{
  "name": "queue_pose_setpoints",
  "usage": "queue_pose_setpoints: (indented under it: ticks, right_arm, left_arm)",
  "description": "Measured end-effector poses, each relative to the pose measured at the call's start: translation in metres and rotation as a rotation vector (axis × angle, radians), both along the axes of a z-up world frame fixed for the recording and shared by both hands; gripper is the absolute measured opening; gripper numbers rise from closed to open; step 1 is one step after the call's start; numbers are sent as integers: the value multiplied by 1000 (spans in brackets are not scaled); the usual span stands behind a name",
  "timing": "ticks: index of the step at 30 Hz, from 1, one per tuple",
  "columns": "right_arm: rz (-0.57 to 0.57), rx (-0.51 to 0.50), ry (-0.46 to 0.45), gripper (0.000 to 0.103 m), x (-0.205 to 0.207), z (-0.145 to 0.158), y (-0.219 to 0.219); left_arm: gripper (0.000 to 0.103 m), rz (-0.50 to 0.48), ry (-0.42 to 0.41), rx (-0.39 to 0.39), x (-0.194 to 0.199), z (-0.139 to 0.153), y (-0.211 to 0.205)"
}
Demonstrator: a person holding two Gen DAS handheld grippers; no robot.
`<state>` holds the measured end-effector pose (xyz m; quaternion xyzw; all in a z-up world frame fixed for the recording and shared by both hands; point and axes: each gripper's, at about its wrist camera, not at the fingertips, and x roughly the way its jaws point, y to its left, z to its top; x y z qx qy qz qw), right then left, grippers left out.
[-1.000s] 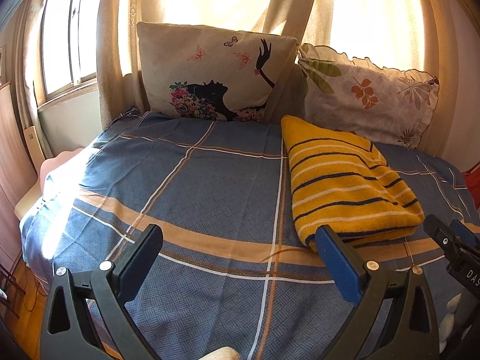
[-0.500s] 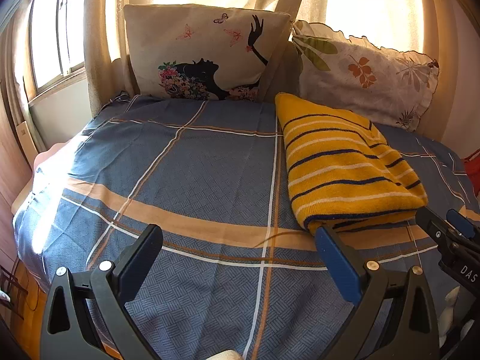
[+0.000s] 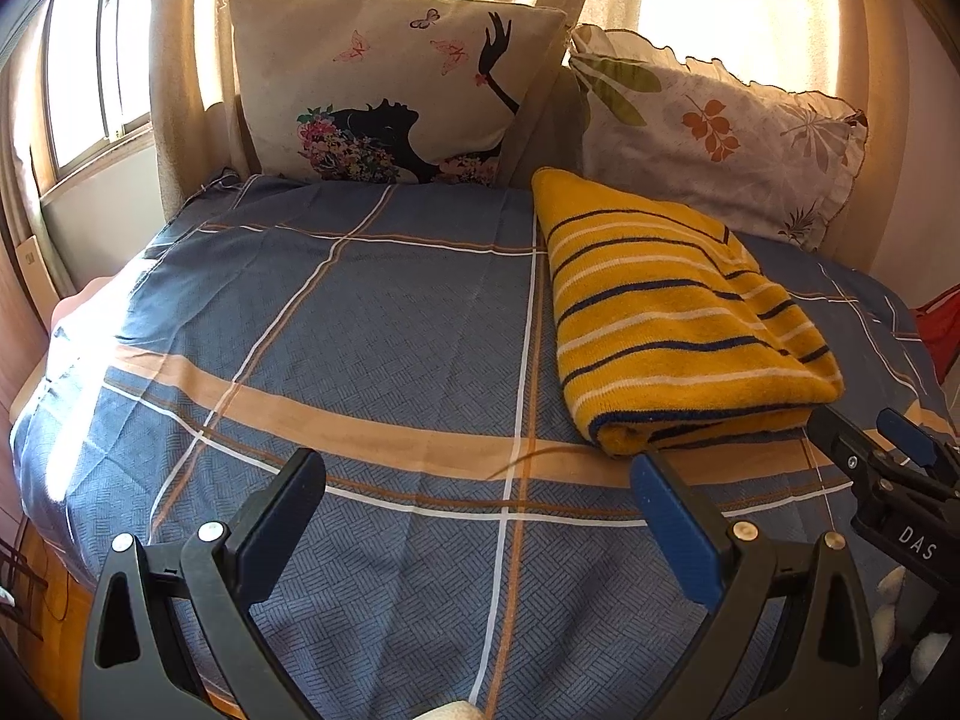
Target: Fold small clothes
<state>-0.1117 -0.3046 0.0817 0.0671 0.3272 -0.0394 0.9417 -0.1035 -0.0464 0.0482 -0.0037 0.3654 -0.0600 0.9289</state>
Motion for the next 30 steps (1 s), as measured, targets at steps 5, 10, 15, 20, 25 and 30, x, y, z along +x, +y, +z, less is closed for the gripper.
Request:
queue_pose_setpoints:
  ticks: [5, 10, 15, 20, 25, 30]
  right_arm:
    - [2, -3, 10, 103, 2, -1, 1]
    - [2, -4, 19, 103, 3, -1, 1]
    - [2, -5, 28, 103, 5, -2, 1]
    - [5, -6, 32, 103, 6, -2, 2]
    - [9, -15, 33, 103, 6, -1, 5]
    - [8, -18, 40, 103, 7, -3, 5]
  left_arm:
    - [101, -4, 10, -4, 1, -1, 0]
    - [101, -8, 23, -13, 3, -2, 1]
    - [101, -9, 28, -17, 3, -3, 2]
    - [101, -10, 32, -21, 3, -4, 3]
    - [101, -13, 39, -26, 3, -5, 3]
    - [101, -13, 46, -31, 4, -6, 5]
